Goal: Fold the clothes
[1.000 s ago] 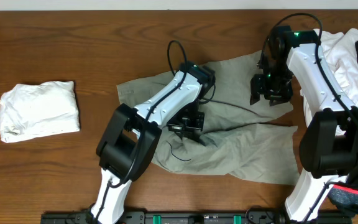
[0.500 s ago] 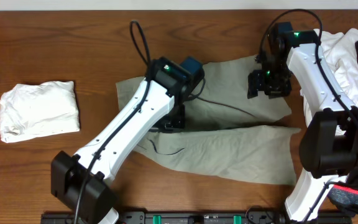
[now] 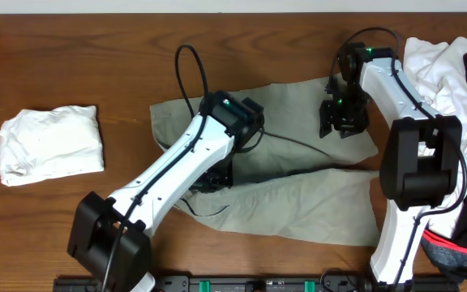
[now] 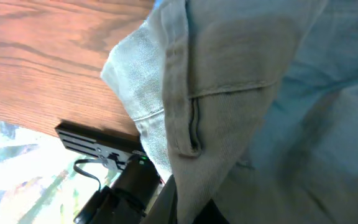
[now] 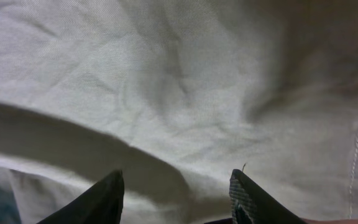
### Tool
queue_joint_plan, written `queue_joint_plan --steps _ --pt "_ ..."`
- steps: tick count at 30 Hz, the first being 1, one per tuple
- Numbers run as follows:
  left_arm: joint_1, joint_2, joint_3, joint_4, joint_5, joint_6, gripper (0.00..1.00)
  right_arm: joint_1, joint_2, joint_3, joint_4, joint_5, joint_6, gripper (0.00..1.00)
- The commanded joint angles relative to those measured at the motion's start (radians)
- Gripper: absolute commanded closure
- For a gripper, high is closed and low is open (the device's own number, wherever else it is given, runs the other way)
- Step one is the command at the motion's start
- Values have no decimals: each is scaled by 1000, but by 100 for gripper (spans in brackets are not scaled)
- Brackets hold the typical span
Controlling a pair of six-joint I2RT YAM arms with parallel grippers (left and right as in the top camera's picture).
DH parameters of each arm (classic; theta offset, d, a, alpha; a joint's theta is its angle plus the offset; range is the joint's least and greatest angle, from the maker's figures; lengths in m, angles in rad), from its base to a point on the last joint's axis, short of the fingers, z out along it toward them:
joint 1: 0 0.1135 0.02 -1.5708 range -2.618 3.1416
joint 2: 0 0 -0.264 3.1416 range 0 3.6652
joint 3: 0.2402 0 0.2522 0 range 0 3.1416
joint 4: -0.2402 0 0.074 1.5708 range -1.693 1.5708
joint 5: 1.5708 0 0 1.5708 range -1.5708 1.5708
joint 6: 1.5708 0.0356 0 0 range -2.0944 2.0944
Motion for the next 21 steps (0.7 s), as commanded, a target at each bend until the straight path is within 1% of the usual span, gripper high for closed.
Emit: queue_joint_plan --steps 1,4,10,15,18,19,21 --pt "10 -88 3 -5 -52 -30 94 -29 -25 5 2 7 23 47" --pt "10 -179 3 16 -56 -29 94 -55 -36 5 0 6 26 47" --pt "7 -439 9 29 -57 -30 94 -90 -39 5 -30 10 21 46" --pt "7 -668 18 63 -131 -52 94 -90 -39 5 -33 10 22 47" --pt "7 -788 18 165 -209 -52 94 -90 -43 5 -37 10 22 47" --pt "7 -821 18 227 -248 -45 94 -89 -45 5 -37 10 22 47" --pt "7 -849 18 341 -303 5 94 -89 -49 5 -36 10 23 47"
